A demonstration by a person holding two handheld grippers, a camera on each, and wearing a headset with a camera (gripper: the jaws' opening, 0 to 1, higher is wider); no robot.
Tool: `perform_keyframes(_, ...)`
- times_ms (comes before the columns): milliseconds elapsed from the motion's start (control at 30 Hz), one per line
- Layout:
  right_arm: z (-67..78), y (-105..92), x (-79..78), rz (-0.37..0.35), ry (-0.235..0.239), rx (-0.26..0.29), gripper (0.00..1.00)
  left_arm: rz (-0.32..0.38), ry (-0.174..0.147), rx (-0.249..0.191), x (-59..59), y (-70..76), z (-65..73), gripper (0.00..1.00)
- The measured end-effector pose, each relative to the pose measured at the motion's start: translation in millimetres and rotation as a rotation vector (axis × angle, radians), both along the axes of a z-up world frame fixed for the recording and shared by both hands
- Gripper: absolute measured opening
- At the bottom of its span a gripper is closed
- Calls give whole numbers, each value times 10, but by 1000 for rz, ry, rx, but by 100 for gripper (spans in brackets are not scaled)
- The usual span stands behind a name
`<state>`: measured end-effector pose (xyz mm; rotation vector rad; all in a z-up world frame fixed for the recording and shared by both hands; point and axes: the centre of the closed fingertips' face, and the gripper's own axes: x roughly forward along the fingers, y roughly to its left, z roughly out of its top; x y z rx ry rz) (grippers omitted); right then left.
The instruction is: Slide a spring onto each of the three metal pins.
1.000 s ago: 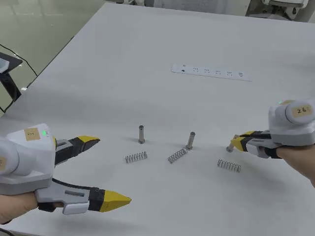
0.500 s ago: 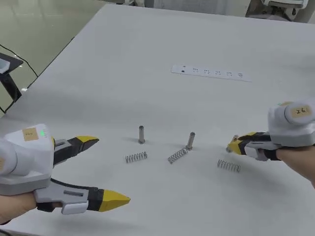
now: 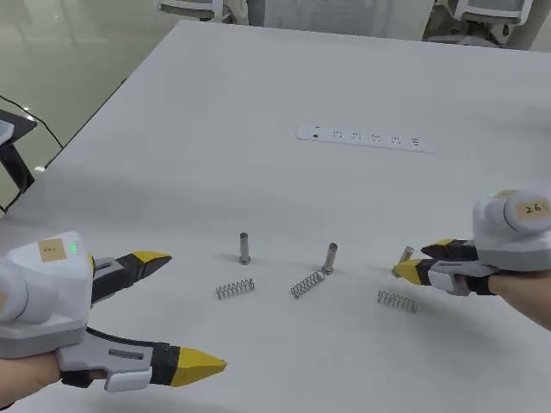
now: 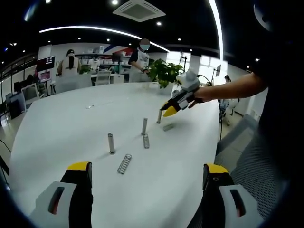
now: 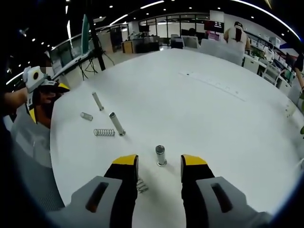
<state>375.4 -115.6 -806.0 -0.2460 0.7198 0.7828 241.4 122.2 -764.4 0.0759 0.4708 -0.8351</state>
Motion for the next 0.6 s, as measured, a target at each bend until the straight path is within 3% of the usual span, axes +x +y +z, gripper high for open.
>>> perform_keyframes(133,29,-1,-32,10,-8,9,39,1,2,1,11,7,-1,94)
perform_keyframes(600,102,5,-279,114,-114,41,54,4,-2,-10,51,-6,26,95)
